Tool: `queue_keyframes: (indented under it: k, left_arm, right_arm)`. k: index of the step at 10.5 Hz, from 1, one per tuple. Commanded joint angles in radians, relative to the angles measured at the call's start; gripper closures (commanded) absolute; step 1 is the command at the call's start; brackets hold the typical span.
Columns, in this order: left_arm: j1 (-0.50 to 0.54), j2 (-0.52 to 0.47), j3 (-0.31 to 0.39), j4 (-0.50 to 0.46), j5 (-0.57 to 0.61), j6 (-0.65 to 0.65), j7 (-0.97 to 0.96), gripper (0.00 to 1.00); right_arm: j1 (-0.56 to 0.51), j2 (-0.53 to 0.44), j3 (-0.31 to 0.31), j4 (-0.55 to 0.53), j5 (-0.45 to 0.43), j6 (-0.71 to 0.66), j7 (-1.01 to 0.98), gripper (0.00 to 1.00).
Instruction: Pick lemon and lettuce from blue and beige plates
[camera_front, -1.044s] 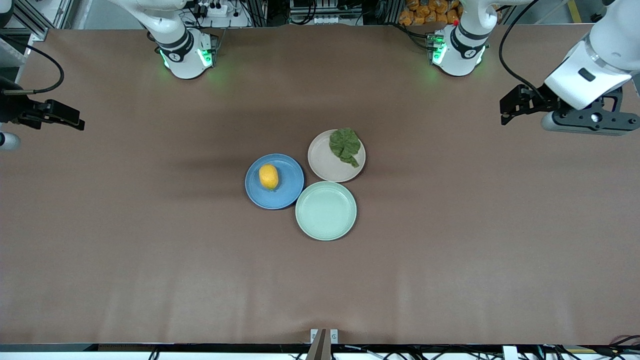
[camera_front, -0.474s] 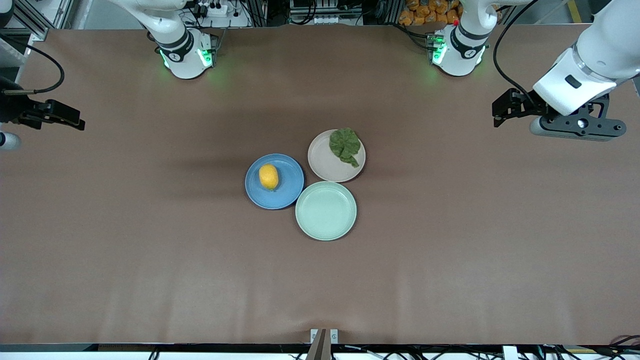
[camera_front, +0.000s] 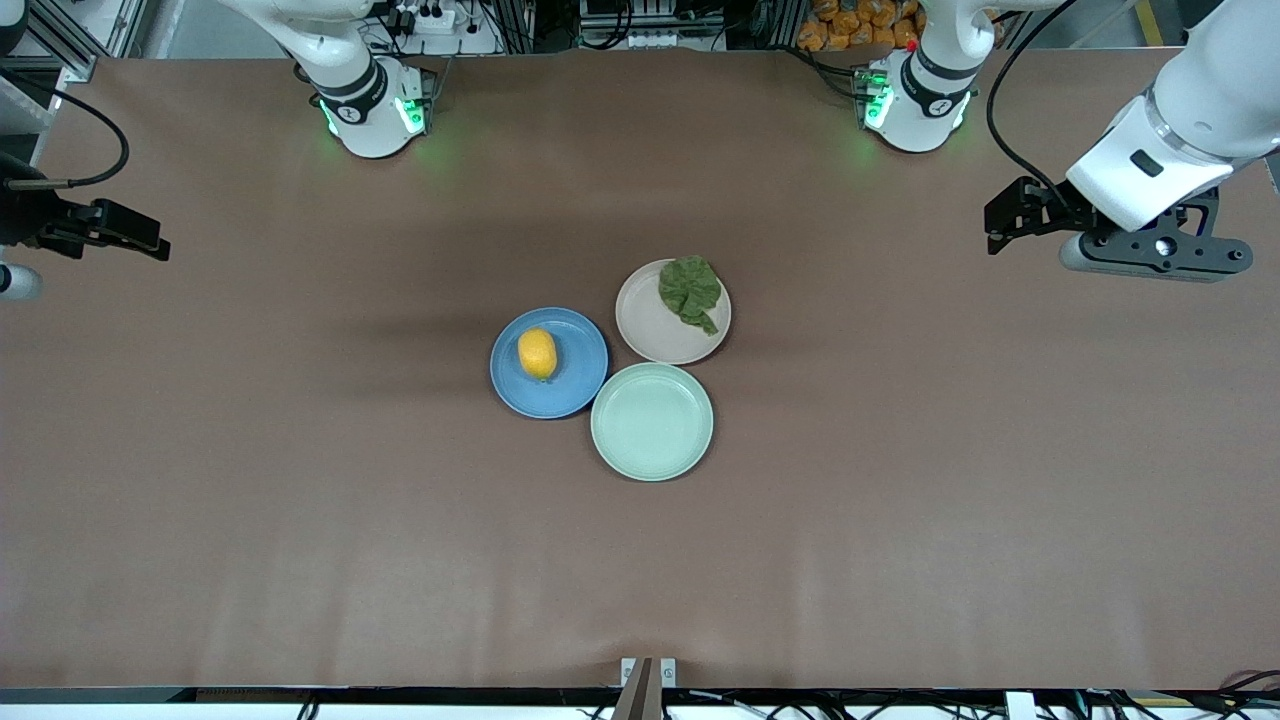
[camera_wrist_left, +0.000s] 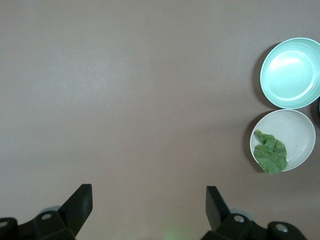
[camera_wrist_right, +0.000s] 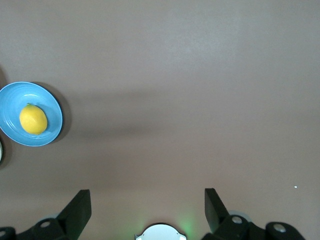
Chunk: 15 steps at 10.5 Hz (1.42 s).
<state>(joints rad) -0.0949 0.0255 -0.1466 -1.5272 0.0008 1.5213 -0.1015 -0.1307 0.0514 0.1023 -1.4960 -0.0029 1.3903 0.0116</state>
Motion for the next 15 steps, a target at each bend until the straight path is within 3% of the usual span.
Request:
queue_keyframes:
  k: [1,9,15]
  left_arm:
    - [0.001,0.002,-0.002,0.015,0.010,-0.013,0.020,0.00]
    - [-0.017,0.036,-0.019,0.007,0.007,-0.003,0.003,0.00]
    - [-0.120,0.094,-0.057,-0.105,-0.008,0.155,-0.211,0.00]
  right_arm:
    - [-0.013,0.013,0.011,0.030,0.015,-0.014,-0.007,0.00]
    - [-0.015,0.013,0.011,0.028,0.015,-0.013,-0.008,0.00]
    - [-0.015,0.013,0.011,0.026,0.015,-0.013,-0.007,0.00]
